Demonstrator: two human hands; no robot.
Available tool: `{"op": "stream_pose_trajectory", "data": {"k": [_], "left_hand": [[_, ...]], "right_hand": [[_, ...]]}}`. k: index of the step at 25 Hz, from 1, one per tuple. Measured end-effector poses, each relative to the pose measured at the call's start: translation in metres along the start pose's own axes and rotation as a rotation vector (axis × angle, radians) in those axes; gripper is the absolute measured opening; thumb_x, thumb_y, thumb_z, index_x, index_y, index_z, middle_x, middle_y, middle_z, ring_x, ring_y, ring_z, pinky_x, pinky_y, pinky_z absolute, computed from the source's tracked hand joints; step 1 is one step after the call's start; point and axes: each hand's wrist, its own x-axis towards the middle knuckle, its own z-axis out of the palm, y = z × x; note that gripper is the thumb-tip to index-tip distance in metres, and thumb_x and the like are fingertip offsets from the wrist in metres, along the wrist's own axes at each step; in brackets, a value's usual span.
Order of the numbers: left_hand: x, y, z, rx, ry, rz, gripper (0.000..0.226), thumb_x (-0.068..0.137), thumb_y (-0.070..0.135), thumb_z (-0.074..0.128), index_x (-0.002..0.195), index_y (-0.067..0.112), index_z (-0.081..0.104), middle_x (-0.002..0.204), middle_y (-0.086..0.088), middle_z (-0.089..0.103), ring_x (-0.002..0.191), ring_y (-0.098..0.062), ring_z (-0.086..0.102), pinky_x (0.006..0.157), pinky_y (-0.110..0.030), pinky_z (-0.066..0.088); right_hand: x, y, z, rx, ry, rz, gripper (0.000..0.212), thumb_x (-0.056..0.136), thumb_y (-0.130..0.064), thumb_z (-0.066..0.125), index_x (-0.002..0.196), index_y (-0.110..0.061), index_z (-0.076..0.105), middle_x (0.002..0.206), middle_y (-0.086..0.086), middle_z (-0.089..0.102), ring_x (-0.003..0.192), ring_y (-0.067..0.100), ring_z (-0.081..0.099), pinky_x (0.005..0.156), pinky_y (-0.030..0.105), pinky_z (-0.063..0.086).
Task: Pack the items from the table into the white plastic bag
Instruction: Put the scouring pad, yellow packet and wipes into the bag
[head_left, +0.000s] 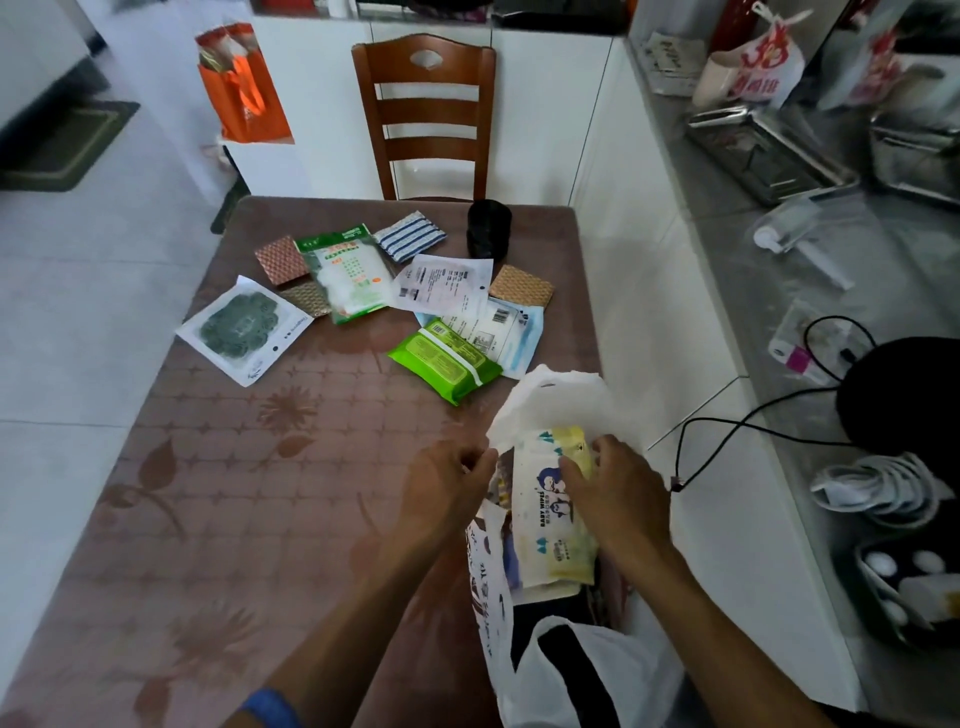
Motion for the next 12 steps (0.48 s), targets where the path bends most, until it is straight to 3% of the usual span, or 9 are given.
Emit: {"op": "stream_pose_trajectory", "data": {"k": [3, 5, 7, 9, 12], "left_hand": [[0.002, -0.009, -0.001, -0.045, 0.000, -0.042, 0.059, 0.093, 0.056, 0.036, 0.066, 0.007, 0.057, 0.059, -0.008, 0.059, 0.052, -0.019, 0.052, 0.052, -0.033, 0.039], [0.008, -0.028, -0.004, -0.030, -0.005, -0.075, 0.047, 0.093, 0.054, 0.036, 0.073, 0.019, 0.060, 0.072, -0.003, 0.065, 0.064, -0.019, 0.058, 0.059, -0.032, 0.044], [0.022, -0.057, -0.011, 0.083, -0.034, -0.113, 0.032, 0.092, 0.047, 0.047, 0.108, 0.026, 0.065, 0.107, -0.004, 0.070, 0.092, -0.022, 0.065, 0.079, -0.036, 0.053], [0.045, -0.096, -0.022, 0.315, -0.142, -0.141, 0.054, 0.089, 0.039, 0.056, 0.139, 0.022, 0.047, 0.138, -0.007, 0.054, 0.121, -0.028, 0.054, 0.099, -0.042, 0.046], [0.078, -0.160, -0.046, 0.576, -0.310, -0.202, 0.082, 0.086, 0.042, 0.062, 0.153, 0.028, 0.017, 0.161, -0.007, 0.017, 0.143, -0.033, 0.023, 0.108, -0.051, 0.036]], "right_hand": [[-0.010, -0.040, -0.031, 0.151, 0.239, -0.282, 0.015, 0.093, -0.033, 0.057, 0.094, -0.019, 0.063, 0.092, -0.001, 0.072, 0.070, 0.010, 0.056, 0.056, 0.013, 0.035], [-0.011, -0.077, -0.043, 0.256, 0.299, -0.463, 0.007, 0.090, -0.024, 0.060, 0.090, -0.018, 0.064, 0.087, -0.002, 0.071, 0.068, 0.009, 0.057, 0.055, 0.012, 0.035], [-0.001, -0.118, -0.035, 0.281, 0.229, -0.544, 0.009, 0.087, -0.023, 0.059, 0.094, -0.018, 0.063, 0.091, -0.002, 0.068, 0.076, 0.015, 0.061, 0.058, 0.024, 0.043], [0.025, -0.156, -0.004, 0.204, 0.079, -0.529, 0.021, 0.087, -0.025, 0.057, 0.107, -0.017, 0.061, 0.106, 0.003, 0.066, 0.094, 0.023, 0.061, 0.070, 0.031, 0.044], [0.070, -0.191, 0.055, 0.058, -0.187, -0.389, 0.047, 0.085, -0.027, 0.056, 0.130, -0.013, 0.049, 0.131, 0.010, 0.053, 0.119, 0.033, 0.050, 0.092, 0.040, 0.043]]}}
